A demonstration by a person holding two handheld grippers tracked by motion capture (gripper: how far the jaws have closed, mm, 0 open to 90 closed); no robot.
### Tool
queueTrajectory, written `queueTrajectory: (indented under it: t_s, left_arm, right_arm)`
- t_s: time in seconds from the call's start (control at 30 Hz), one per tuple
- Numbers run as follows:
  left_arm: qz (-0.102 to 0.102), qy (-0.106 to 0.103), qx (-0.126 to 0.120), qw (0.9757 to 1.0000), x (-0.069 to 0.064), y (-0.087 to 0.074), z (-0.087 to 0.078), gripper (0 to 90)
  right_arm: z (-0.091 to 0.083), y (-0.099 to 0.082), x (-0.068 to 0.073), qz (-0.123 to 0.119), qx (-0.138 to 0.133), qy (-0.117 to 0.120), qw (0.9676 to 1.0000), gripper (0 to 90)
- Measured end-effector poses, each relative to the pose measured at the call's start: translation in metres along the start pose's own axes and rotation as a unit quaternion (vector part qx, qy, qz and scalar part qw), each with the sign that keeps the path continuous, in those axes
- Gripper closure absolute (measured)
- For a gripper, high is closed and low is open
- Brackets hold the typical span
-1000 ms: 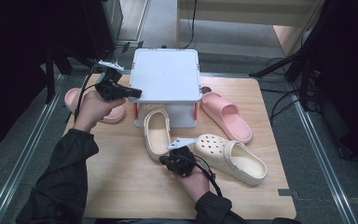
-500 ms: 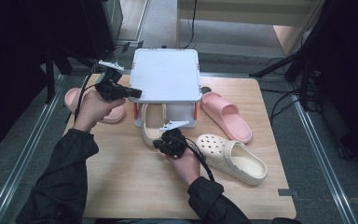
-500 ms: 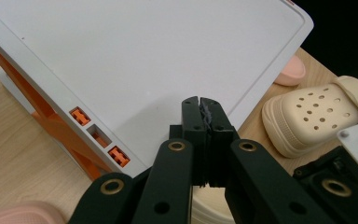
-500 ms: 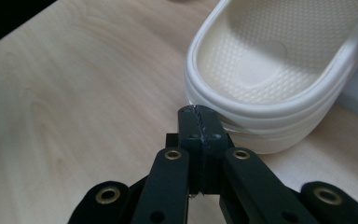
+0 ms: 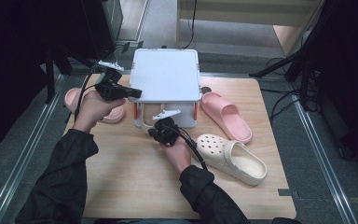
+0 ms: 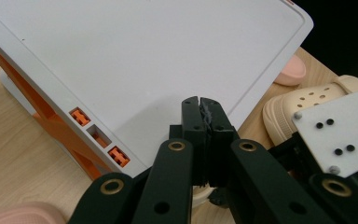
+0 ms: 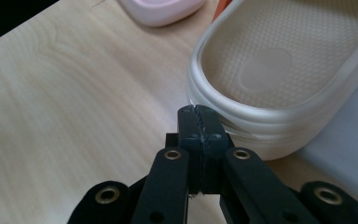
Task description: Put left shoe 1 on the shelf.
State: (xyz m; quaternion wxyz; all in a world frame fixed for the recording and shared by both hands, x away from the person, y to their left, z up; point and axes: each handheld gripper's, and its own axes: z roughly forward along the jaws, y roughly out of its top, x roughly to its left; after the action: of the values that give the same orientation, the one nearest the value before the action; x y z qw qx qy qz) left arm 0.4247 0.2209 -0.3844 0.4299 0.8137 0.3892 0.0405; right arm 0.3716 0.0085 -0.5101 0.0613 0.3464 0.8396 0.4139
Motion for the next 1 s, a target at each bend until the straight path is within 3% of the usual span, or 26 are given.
queueTrajectory:
  t_s: [0.27,0.53,0.67,0.73,0.77,0.8,0.93,1.0]
  left_arm:
    - [0.0,-0.002,0.001,1.0,0.0,-0.001,-0.001,88.6]
    - [-0.009,-0.005,-0.003,0.9999,0.001,-0.001,-0.001,87.2]
    - [-0.018,-0.006,-0.002,0.9998,-0.003,0.0,-0.003,80.9]
    - [-0.015,-0.007,0.003,0.9999,-0.008,0.001,-0.004,69.3]
    - [-0.006,-0.001,0.004,1.0,-0.011,0.001,-0.005,69.3]
    - [-0.004,0.008,0.001,1.0,-0.017,0.0,-0.009,61.8]
    - [-0.011,-0.002,0.001,0.9999,-0.024,-0.002,-0.014,51.9]
    - [-0.009,0.001,0.0,1.0,-0.031,-0.007,-0.018,48.4]
  right_arm:
    - [0.014,0.009,-0.012,0.016,-0.009,-0.002,0.9998,90.0]
    - [0.008,0.011,-0.011,0.036,-0.004,0.024,0.9991,90.0]
    - [-0.006,0.013,-0.004,0.03,-0.001,0.044,0.9986,89.1]
    - [-0.016,0.013,0.001,0.016,0.0,0.051,0.9985,86.6]
    - [-0.022,0.012,0.003,0.01,-0.001,0.054,0.9985,85.1]
    - [-0.034,0.01,0.006,0.0,-0.005,0.061,0.9981,82.1]
    - [-0.053,0.005,0.009,-0.013,-0.003,0.07,0.9975,75.1]
    - [-0.074,-0.005,0.009,-0.027,-0.004,0.076,0.9967,71.6]
